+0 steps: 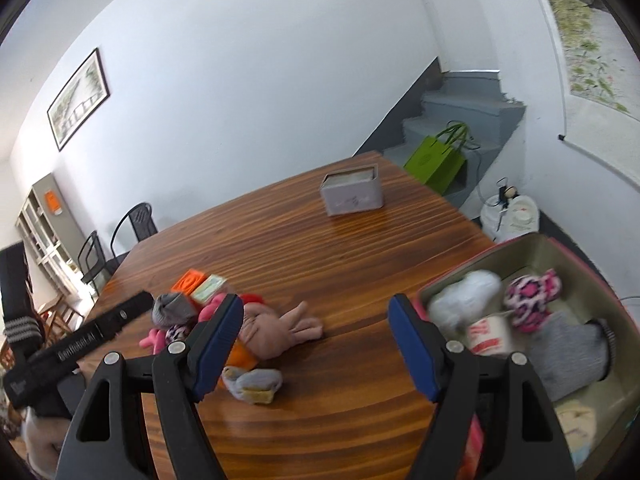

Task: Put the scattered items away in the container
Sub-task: 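Move both grippers back to the pile of remaining items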

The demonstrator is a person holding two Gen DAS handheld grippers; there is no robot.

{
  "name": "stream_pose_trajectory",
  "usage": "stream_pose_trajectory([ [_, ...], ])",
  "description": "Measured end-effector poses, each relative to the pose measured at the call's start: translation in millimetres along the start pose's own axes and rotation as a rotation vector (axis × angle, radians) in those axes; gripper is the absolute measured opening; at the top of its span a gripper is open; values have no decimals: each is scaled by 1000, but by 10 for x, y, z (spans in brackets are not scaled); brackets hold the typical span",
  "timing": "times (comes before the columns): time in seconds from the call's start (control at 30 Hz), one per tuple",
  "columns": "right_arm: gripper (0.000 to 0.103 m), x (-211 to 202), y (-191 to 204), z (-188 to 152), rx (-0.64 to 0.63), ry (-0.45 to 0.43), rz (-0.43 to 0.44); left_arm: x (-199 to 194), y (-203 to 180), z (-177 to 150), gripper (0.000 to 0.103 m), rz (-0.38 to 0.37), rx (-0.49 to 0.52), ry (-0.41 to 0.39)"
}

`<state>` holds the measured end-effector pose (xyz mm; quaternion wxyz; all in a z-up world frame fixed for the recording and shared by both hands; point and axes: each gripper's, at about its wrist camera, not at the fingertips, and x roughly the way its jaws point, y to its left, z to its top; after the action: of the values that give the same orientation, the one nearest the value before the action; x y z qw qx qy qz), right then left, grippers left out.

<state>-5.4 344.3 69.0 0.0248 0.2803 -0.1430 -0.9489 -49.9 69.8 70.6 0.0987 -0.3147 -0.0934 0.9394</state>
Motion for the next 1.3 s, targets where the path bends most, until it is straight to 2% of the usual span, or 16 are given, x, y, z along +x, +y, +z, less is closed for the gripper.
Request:
stream_pose_trajectory([
  [0.13, 78, 164, 200, -157, -30, 56, 27, -71, 252, 10, 80, 34, -10, -11],
  [0.33, 78, 295, 403, -320, -84, 96, 38, -45, 477, -118, 80, 84, 40, 14],
  [0.63, 78, 511, 524, -535, -112, 175, 17, 138, 941, -310, 80, 140, -27, 68],
  [0.93, 78, 559, 463, -558, -98, 182, -2, 404, 838, -441, 80, 133, 15, 122],
  [1.3, 78, 562, 465, -567, -101, 194, 5, 695, 761, -404, 80, 136, 18, 167],
])
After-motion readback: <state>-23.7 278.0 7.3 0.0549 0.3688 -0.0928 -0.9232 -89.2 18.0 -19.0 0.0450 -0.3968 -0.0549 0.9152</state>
